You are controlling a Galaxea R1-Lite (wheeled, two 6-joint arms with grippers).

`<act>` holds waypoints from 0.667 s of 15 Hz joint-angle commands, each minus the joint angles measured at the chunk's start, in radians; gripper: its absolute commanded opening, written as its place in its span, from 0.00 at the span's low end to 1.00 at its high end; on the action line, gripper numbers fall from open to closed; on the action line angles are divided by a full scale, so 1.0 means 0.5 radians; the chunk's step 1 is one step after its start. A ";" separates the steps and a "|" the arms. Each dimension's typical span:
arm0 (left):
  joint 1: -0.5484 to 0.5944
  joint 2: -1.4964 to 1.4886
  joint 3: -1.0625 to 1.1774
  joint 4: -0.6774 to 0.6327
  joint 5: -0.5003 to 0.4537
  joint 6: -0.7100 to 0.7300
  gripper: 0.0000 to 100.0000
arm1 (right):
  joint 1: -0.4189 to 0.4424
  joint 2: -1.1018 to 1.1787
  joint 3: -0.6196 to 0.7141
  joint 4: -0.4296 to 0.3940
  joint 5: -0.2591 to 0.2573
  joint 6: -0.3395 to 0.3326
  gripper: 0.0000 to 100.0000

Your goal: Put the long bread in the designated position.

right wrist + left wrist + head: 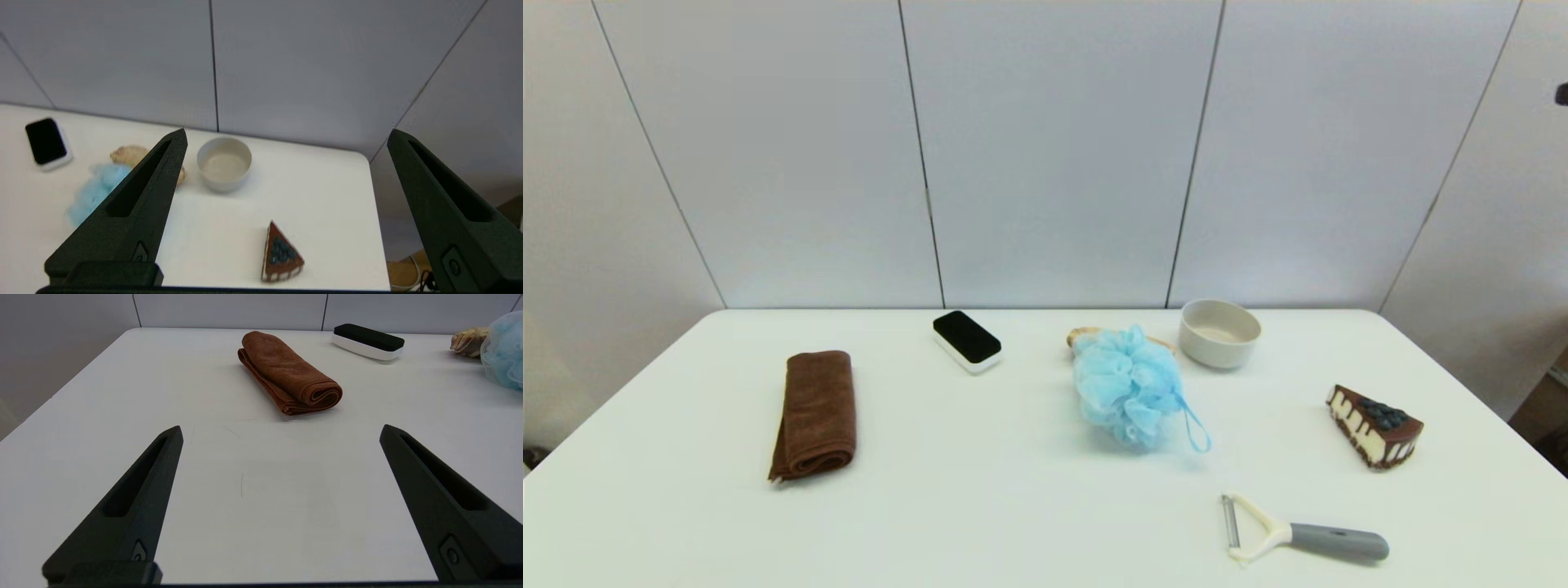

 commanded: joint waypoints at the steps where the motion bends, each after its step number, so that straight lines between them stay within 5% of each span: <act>1: 0.000 0.003 0.003 -0.001 0.001 -0.001 1.00 | 0.021 -0.415 0.351 0.007 0.005 -0.008 1.00; 10: 0.000 0.003 0.003 -0.001 0.001 -0.001 1.00 | 0.110 -1.090 1.044 -0.015 0.002 -0.002 1.00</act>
